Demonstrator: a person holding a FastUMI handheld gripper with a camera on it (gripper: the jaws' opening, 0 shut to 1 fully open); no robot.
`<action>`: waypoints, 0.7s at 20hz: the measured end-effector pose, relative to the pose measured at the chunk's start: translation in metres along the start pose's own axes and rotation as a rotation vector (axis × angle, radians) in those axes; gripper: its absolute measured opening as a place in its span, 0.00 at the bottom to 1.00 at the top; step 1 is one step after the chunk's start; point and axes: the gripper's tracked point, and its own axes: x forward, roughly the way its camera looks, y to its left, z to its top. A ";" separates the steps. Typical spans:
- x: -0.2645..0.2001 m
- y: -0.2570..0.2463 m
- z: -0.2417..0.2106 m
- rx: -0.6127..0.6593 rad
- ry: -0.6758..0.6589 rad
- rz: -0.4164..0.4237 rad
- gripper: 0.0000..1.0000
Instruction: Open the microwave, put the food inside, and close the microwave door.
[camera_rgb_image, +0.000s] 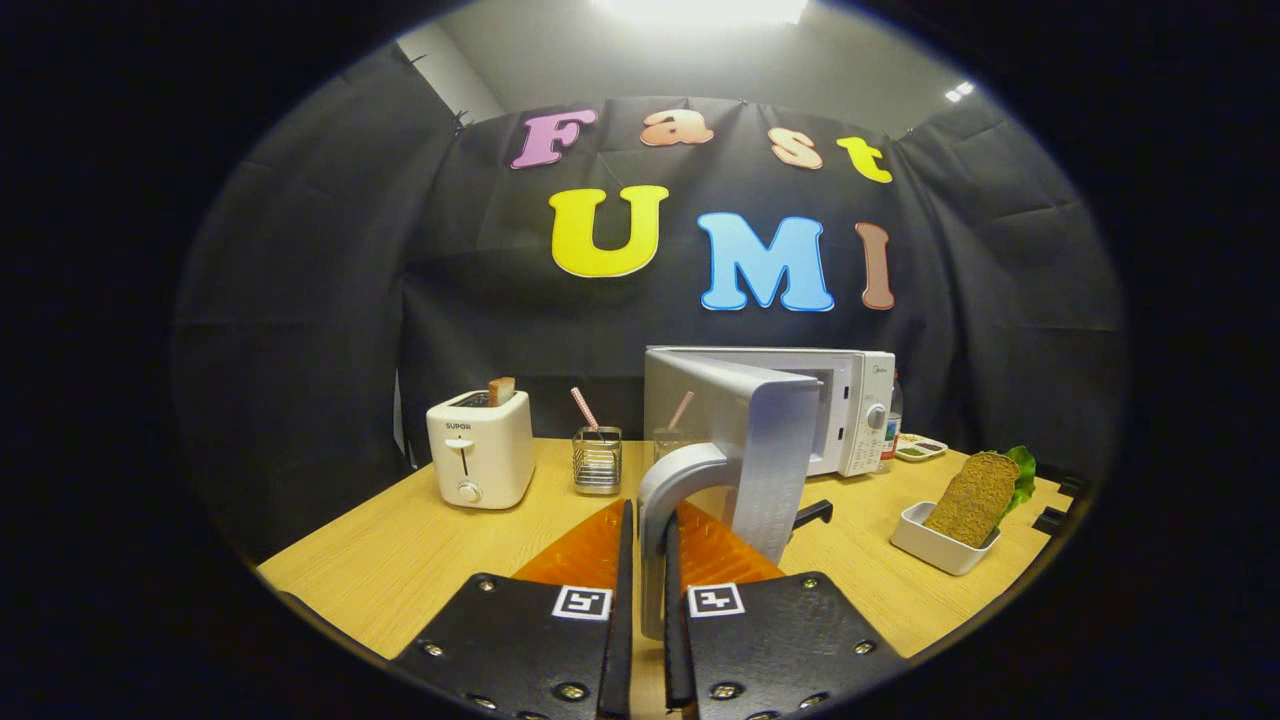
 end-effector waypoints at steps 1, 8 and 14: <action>-0.001 0.001 -0.003 -0.010 0.011 -0.005 0.13; -0.037 0.013 -0.008 -0.040 0.032 0.207 0.24; -0.058 -0.050 0.011 -0.061 -0.052 0.256 0.50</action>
